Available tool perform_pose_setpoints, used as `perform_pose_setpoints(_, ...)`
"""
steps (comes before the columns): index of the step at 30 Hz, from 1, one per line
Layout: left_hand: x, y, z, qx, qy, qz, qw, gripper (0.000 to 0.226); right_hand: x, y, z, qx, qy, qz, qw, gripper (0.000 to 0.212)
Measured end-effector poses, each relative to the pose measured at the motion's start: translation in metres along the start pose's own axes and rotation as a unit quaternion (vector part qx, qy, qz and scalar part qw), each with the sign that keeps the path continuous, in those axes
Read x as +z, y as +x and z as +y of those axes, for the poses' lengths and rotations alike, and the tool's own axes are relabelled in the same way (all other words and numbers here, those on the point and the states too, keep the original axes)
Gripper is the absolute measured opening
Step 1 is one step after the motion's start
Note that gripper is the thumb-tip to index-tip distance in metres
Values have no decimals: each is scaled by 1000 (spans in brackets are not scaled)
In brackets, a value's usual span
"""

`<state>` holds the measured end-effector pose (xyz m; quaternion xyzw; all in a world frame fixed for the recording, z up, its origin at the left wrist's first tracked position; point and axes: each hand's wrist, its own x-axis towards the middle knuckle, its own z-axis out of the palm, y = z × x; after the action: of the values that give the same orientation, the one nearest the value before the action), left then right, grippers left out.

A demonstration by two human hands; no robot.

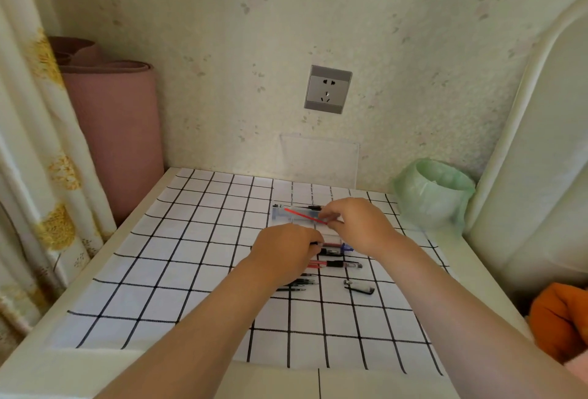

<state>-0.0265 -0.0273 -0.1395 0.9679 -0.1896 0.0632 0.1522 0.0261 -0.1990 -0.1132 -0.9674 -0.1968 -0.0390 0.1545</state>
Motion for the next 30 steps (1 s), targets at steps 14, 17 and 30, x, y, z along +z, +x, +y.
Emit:
perform_pose_setpoints(14,-13,-4,-2,-61,-29,-7,998,23,-9,-59,9,37,-21,45,998,21)
perform_pose_setpoints(17,-18,-7,-4,-76,-35,3,996,23,-9,-64,11,35,-23,45,998,21)
perform_pose_setpoints(30,-19,-5,-7,-90,-60,13,994,20,-12,-64,10,32,-20,38,999,21)
